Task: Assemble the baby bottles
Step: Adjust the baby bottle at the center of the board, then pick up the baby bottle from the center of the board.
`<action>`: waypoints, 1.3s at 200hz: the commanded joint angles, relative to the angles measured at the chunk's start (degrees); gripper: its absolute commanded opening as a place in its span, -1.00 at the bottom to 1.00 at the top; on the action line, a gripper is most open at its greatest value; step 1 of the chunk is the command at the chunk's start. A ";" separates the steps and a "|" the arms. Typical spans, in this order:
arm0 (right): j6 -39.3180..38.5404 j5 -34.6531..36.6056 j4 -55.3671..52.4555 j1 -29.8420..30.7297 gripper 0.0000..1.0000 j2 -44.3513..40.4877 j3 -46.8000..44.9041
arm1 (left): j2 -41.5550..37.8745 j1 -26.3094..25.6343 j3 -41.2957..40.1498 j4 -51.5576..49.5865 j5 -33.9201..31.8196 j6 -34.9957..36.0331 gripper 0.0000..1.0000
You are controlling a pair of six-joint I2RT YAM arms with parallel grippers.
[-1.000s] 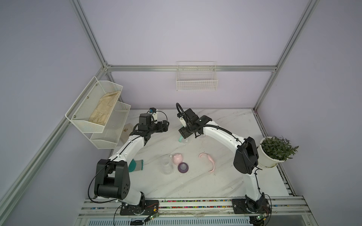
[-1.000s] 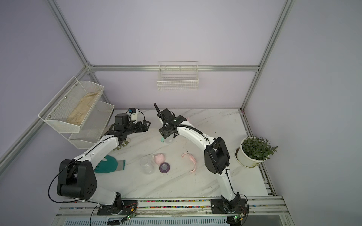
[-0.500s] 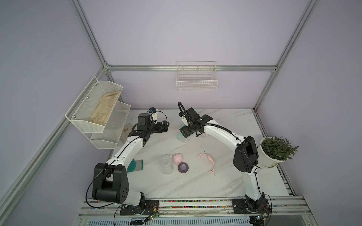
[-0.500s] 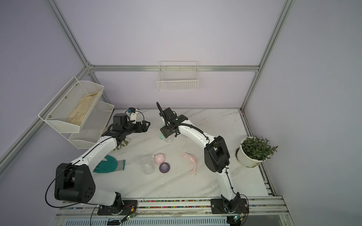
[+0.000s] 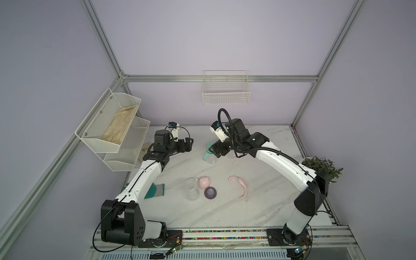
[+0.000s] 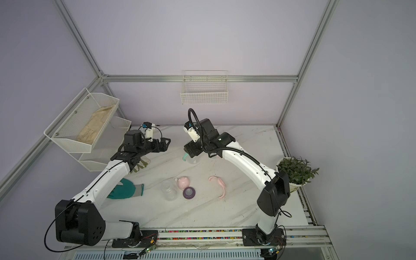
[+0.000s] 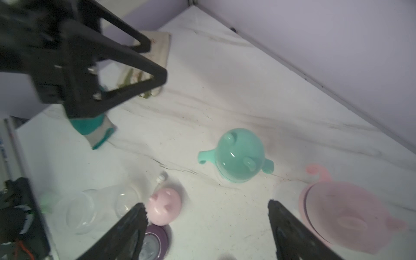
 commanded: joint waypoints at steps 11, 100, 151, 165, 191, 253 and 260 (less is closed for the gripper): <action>2.72 -11.79 14.49 6.11 0.73 -6.01 -9.82 | -3.82 0.94 -0.82 -2.88 -5.35 0.58 0.98; 4.25 -4.33 28.05 20.57 0.83 0.55 -19.05 | -11.03 4.24 -6.37 -5.19 -7.65 0.31 1.00; 3.52 2.06 31.10 21.58 0.86 4.92 -20.92 | -12.67 4.68 -8.04 -5.48 -8.39 0.29 0.99; 3.33 3.33 32.10 21.62 0.86 6.03 -21.60 | -13.17 4.78 -8.44 -5.48 -8.68 0.48 0.99; 3.15 3.06 32.93 21.65 0.86 8.14 -21.73 | -13.77 4.93 -8.84 -5.54 -9.05 0.66 1.00; 6.05 1.23 37.65 21.65 0.77 10.54 -25.15 | -13.97 5.03 -9.54 -5.27 -9.26 0.71 1.00; 6.54 0.96 38.48 21.65 0.75 10.70 -25.56 | -13.98 5.03 -9.68 -5.14 -9.26 0.60 1.00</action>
